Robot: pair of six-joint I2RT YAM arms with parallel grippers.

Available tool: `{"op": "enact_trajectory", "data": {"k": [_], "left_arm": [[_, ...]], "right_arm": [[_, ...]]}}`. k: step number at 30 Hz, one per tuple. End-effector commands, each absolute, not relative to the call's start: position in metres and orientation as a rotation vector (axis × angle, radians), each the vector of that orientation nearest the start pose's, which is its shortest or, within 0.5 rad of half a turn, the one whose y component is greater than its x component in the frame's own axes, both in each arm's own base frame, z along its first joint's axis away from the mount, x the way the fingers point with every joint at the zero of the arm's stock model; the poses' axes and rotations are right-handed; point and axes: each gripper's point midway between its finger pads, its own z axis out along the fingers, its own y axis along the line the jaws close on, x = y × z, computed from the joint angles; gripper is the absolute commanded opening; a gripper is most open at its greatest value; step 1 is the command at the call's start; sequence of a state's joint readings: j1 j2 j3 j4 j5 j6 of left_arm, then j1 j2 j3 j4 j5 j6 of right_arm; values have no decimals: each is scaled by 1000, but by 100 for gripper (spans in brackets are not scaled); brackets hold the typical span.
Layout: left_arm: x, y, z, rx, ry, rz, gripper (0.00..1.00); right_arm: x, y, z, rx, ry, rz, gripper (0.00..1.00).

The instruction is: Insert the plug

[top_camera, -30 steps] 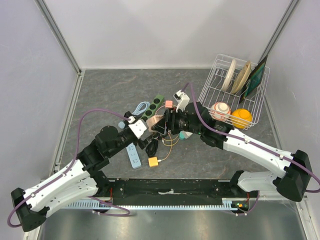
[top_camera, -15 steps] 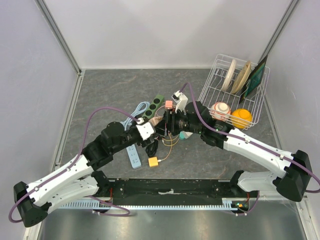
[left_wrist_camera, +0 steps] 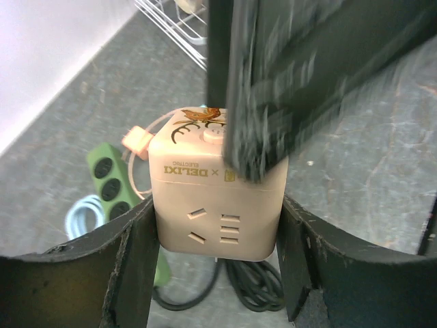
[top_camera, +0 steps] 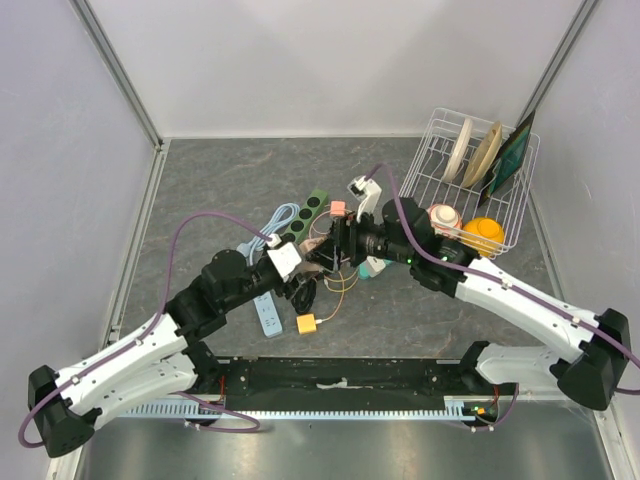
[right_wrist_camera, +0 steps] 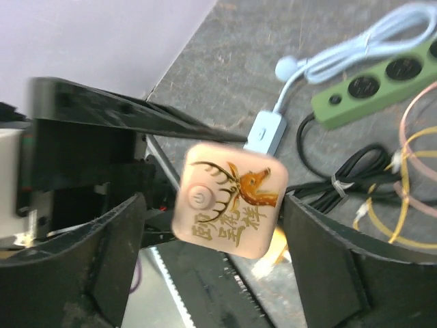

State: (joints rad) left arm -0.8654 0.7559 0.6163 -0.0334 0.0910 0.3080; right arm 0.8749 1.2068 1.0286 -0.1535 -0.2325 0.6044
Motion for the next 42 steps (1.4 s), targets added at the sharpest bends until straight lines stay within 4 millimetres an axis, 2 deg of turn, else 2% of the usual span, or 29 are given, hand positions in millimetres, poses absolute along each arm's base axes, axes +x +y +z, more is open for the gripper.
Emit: {"op": "enact_trajectory", "data": {"k": [1,2,4,6,8,11,12,14,18,21,22,28,32,39,40,42], "left_arm": [[191,-256,244,878,1442,-698,2],[187,-256,244,845,1447,-739,2],[182,-258,240,832,1434,-780,2],[177,-257,245,819,1399,-811,2],[172,-257,251,795,1389,-859,2],[167,-258,260,797,1361,-890,2],[164,-258,263,805,1353,-902,2],[163,-259,265,808,1348,-911,2],[160,-261,269,828,1334,-927,2],[162,-263,272,832,1328,-921,2],[164,-264,271,835,1333,-917,2],[165,-272,279,851,1309,-931,2],[165,-275,279,861,1305,-942,2],[164,-280,278,887,1298,-960,2],[163,-281,278,892,1295,-962,2],[162,-282,278,900,1295,-968,2]], "right_arm": [[207,329,351,-668,1676,1173,92],[210,322,355,-692,1655,1154,93],[205,318,362,-795,1586,1149,97],[199,311,363,-940,1491,1132,98],[188,305,356,-1103,1387,1145,98],[190,300,338,-1223,1326,1119,98],[183,301,332,-1277,1301,1151,98],[182,302,319,-1336,1300,1163,98],[178,306,306,-1459,1243,1194,98],[176,310,301,-1514,1246,1222,98],[177,310,292,-1537,1260,1206,98],[184,317,271,-1568,1307,1170,98],[185,322,265,-1584,1310,1166,97],[185,327,261,-1597,1308,1202,88],[185,328,260,-1600,1308,1207,85],[185,328,260,-1600,1308,1209,74]]}}
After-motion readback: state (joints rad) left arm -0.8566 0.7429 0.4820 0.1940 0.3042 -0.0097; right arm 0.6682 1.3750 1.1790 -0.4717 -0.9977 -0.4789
